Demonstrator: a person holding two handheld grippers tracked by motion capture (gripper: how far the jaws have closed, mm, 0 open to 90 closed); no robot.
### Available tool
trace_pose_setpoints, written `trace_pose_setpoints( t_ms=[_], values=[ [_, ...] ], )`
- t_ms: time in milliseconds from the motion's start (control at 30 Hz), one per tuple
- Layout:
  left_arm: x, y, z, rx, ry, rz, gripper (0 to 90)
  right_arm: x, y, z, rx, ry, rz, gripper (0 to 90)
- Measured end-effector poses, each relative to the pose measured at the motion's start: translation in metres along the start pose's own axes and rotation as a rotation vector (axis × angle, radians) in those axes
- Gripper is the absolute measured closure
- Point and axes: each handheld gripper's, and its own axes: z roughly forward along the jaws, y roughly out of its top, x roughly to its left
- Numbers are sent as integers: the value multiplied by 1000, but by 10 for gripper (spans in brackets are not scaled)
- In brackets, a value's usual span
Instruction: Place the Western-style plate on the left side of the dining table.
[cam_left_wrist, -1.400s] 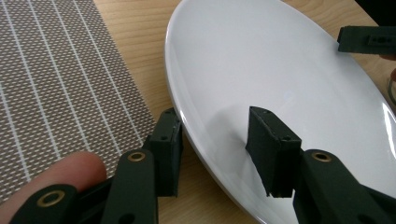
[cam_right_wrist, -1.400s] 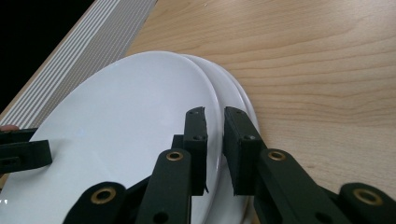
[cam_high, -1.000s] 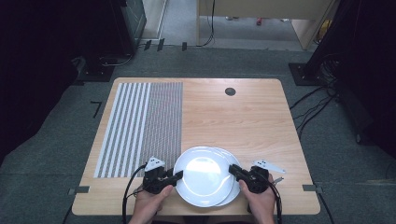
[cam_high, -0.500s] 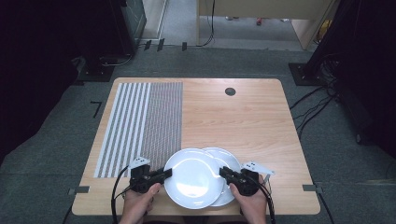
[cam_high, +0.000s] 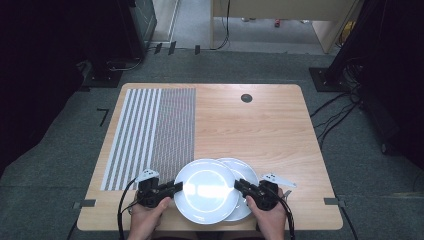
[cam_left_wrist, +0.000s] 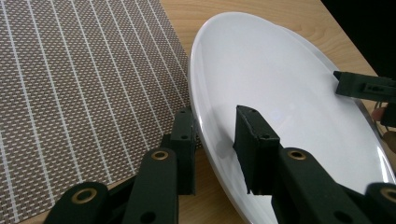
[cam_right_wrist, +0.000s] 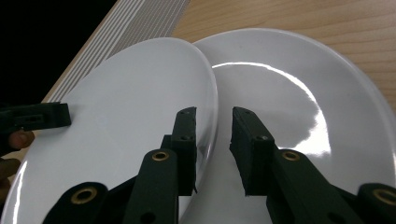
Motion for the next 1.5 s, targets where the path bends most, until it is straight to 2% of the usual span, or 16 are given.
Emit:
trace_pose_setpoints(
  t_ms=[167, 267, 400, 433, 467, 500, 533, 700, 733, 800, 833, 867, 1000, 1100, 1367, 1500],
  values=[
    [-1, 0, 0, 4, 13, 19, 696, 4, -1, 2, 29, 11, 32, 752],
    [-1, -1, 0, 0, 15, 28, 693, 3, -1, 3, 34, 24, 89, 772],
    [-1, -1, 0, 3, 13, 34, 693, 2, -3, 3, 26, 26, 130, 784],
    [0, -1, 0, 8, 14, 31, 691, 3, -3, 3, 17, 26, 142, 791],
    [1, -2, 1, 18, 14, 25, 687, 2, -3, 3, -5, 44, 180, 815],
    [1, -2, 1, 18, 14, 25, 685, 2, -3, 3, -5, 44, 180, 815],
    [3, -3, 1, 25, 6, 17, 685, 0, -4, 2, -21, 70, 222, 833],
    [2, -3, 1, 30, -6, 15, 693, -1, -5, 2, -46, 77, 269, 851],
    [1, -3, 0, 29, -14, 16, 696, -3, -6, 1, -63, 98, 319, 867],
    [0, -4, 2, 32, -32, 13, 703, -7, -6, 0, -77, 105, 352, 872],
    [0, -4, 2, 32, -32, 13, 705, -7, -6, 0, -77, 105, 352, 872],
    [0, -5, 3, 38, -47, 0, 706, -10, -5, -2, -84, 108, 373, 876],
    [1, -6, 4, 36, -62, -21, 714, -13, -5, -1, -82, 108, 394, 877],
    [2, -5, 2, 32, -65, -34, 723, -14, -5, -1, -86, 115, 389, 877],
    [2, -3, -1, 17, -70, -42, 729, -12, -1, -1, -83, 129, 383, 878],
    [2, 1, -6, 5, -56, -39, 729, -9, 2, 1, -80, 143, 387, 878]
  ],
)
